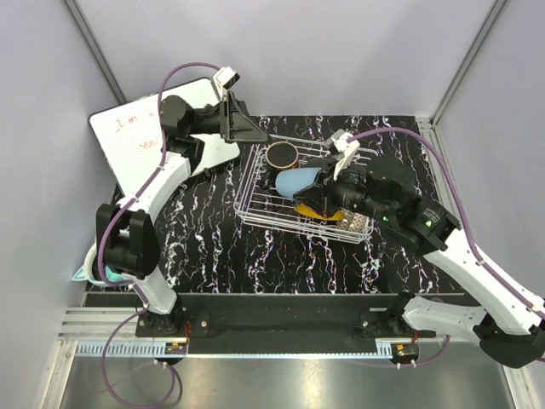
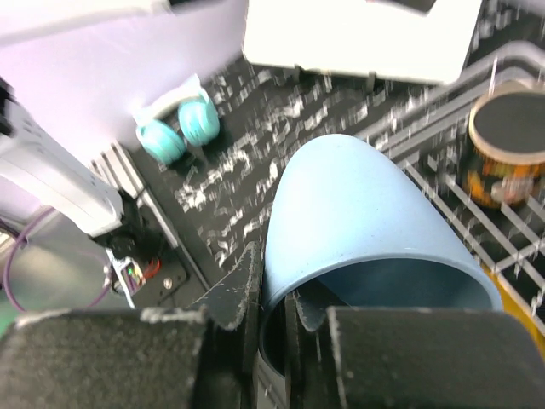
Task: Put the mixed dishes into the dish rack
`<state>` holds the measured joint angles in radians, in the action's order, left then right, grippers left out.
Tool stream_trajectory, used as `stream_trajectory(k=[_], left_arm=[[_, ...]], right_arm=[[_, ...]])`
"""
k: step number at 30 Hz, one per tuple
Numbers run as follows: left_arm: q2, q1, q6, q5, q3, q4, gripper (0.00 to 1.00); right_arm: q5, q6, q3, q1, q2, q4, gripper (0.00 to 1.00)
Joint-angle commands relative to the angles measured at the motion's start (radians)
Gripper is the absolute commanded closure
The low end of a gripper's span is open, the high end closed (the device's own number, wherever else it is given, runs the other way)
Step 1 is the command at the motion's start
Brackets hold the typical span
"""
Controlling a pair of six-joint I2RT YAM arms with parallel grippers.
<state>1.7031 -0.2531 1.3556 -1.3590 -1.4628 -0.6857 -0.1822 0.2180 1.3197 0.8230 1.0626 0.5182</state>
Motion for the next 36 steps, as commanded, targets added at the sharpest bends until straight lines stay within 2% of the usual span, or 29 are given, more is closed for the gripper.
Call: stream_trajectory(k=[1,17,23,26,32,36], left_arm=[[-0.039,-0.015,0.292,-0.049,0.028,-0.383,0.16],[-0.091,-0.049,0.286,-0.023,0.14,-0.393,0.17],[-0.12,-0.057,0.293,-0.019,0.153,-0.388,0.17],[-0.137,-0.057,0.304,-0.008,0.15,-0.39,0.17],[-0.151,-0.058,0.316,0.004,0.133,-0.393,0.17],[-0.142,-0.058,0.327,0.008,0.13,-0.413,0.2]], right_arm=[[-0.039,-0.051,-0.019,0.004,-0.035,-0.205,1.0],[-0.155,-0.036,0.01,-0.041,0.083,-0.398,1.0],[-0.186,0.001,-0.063,-0.079,0.096,-0.573,1.0],[-0.218,0.053,-0.115,-0.094,0.112,-0.716,1.0],[-0.246,0.119,-0.175,-0.105,0.166,-0.858,1.0],[-0.267,0.126,-0.169,-0.107,0.21,-0.866,1.0]])
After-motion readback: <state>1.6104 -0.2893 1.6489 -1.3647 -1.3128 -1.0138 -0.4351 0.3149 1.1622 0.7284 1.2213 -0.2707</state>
